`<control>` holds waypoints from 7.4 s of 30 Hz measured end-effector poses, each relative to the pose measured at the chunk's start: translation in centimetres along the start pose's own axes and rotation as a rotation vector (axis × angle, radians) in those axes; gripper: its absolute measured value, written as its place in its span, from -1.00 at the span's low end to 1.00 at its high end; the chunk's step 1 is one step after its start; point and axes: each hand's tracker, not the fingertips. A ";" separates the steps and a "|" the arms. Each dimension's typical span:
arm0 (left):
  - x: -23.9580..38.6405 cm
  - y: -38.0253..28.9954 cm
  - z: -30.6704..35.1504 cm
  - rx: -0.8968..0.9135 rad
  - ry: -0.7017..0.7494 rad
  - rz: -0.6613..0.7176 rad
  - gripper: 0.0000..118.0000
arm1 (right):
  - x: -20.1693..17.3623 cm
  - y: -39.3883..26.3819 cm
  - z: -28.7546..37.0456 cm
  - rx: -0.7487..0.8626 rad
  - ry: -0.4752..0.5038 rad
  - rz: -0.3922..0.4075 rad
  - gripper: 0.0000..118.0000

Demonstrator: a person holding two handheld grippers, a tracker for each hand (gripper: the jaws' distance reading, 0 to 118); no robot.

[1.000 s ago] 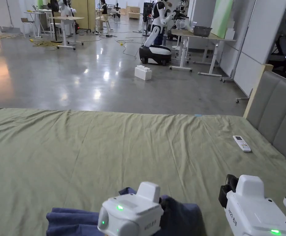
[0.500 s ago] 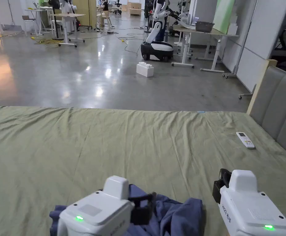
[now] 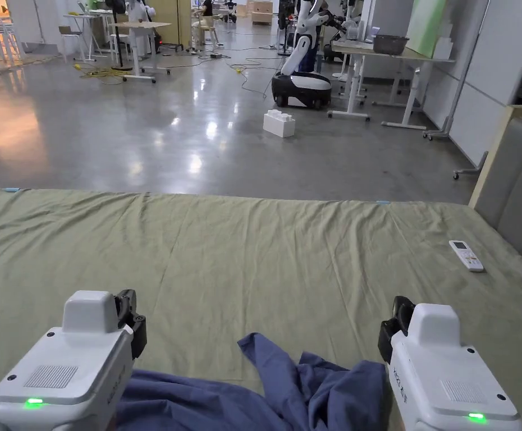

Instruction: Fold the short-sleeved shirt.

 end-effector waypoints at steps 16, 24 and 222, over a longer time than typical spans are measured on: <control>-6.6 -9.3 -12.9 -0.602 -0.030 0.082 -0.98 | -0.2 -2.5 -2.1 -0.093 0.024 0.006 -0.99; -5.8 -13.1 -18.3 -0.794 -0.069 0.081 0.22 | 0.9 -4.5 -3.5 -0.160 0.009 0.025 -0.99; -15.5 -9.3 1.6 -0.516 0.203 0.125 -0.84 | -5.6 -4.6 1.0 -0.036 0.130 0.091 -0.99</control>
